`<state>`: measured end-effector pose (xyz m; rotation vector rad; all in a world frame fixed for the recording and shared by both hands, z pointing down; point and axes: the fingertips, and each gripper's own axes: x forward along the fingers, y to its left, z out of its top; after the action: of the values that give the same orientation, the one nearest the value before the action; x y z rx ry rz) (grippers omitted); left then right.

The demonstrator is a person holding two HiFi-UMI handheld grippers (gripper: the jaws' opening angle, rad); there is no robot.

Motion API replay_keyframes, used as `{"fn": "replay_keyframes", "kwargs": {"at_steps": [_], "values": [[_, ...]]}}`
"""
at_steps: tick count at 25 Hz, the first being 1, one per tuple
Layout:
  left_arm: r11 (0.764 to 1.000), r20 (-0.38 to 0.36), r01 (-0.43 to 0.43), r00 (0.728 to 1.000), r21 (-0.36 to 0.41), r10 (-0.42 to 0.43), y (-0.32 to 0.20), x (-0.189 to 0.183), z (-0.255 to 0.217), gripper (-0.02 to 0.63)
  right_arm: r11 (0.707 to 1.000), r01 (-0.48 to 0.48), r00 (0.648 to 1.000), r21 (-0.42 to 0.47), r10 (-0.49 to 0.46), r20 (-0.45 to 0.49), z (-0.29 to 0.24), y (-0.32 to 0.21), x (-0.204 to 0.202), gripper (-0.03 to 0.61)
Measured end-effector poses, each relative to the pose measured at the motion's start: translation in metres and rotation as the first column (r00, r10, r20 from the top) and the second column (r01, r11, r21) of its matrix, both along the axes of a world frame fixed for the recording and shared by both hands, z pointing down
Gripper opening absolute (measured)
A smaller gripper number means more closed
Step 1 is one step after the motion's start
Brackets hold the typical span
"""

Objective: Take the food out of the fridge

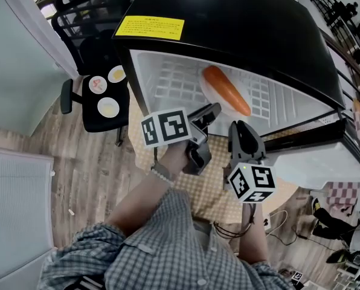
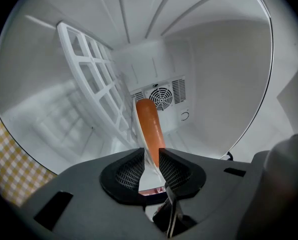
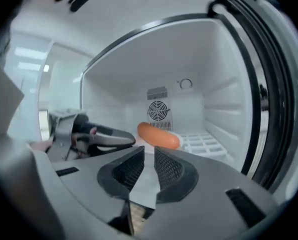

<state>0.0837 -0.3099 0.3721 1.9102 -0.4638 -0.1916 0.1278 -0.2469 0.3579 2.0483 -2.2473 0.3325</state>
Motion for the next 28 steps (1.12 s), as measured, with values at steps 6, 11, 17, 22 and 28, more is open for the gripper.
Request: {"fn": "replay_keyframes", "kwargs": {"at_steps": [6, 11, 17, 22, 28], "values": [[0.999, -0.036, 0.006, 0.999, -0.038, -0.007, 0.0, 0.002, -0.001, 0.083, 0.999, -0.039, 0.816, -0.014, 0.04, 0.577, 0.011, -0.007, 0.007, 0.084], [0.996, -0.072, 0.036, 0.996, -0.083, -0.042, 0.001, -0.003, 0.003, 0.084, 0.996, -0.084, 0.674, -0.025, 0.075, 0.735, 0.019, -0.015, 0.018, 0.086], [0.992, -0.111, 0.066, 0.991, -0.104, -0.077, -0.001, -0.009, 0.003, 0.089, 0.996, -0.086, 0.613, -0.014, 0.064, 0.788, 0.019, -0.024, 0.015, 0.086], [0.99, -0.126, 0.072, 0.988, -0.124, -0.087, -0.001, -0.01, 0.004, 0.099, 0.995, -0.096, 0.565, -0.028, 0.078, 0.822, 0.023, -0.03, 0.015, 0.076], [0.988, -0.122, 0.076, 0.988, -0.133, -0.092, -0.001, -0.011, 0.005, 0.106, 0.995, -0.094, 0.519, -0.029, 0.074, 0.851, 0.022, -0.029, 0.015, 0.064]]}}
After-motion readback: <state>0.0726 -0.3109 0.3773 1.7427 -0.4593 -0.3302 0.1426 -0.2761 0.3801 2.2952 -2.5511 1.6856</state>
